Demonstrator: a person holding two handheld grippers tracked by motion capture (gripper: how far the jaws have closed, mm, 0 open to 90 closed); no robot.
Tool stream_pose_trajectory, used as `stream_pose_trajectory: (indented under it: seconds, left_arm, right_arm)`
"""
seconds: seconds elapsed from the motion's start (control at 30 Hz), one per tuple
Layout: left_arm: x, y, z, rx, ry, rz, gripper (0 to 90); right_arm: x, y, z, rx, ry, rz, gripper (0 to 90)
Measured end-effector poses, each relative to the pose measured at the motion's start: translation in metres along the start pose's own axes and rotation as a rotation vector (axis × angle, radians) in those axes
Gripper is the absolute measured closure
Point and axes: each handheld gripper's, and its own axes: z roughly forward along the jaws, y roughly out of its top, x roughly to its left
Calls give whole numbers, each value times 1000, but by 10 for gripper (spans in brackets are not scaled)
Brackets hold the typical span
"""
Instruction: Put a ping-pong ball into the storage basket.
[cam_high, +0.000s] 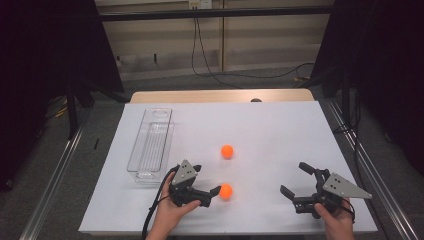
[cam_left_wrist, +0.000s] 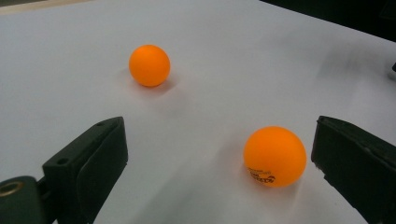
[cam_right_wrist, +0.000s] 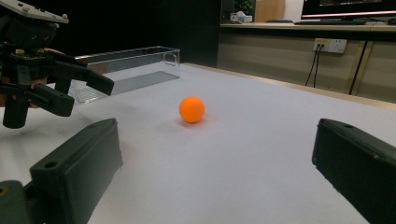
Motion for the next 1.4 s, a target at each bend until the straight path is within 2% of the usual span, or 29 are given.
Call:
stream_pose_trajectory:
  seconds: [0.23, 0.5, 0.93, 1.3, 1.4]
  left_arm:
    - [-2, 1, 3, 8, -7, -7, 39]
    - [-4, 3, 5, 31, -15, 14, 39]
    - [-9, 5, 13, 47, -41, 17, 39]
    - [-11, 5, 15, 79, -42, 33, 39]
    - [-13, 4, 16, 78, -46, 27, 39]
  right_arm:
    - [0, 0, 0, 0, 1, 0, 9]
    - [0, 0, 0, 1, 1, 0, 9]
    - [0, 0, 0, 0, 1, 1, 9]
    - [0, 0, 0, 0, 1, 1, 9]
    - [0, 0, 0, 0, 0, 1, 9]
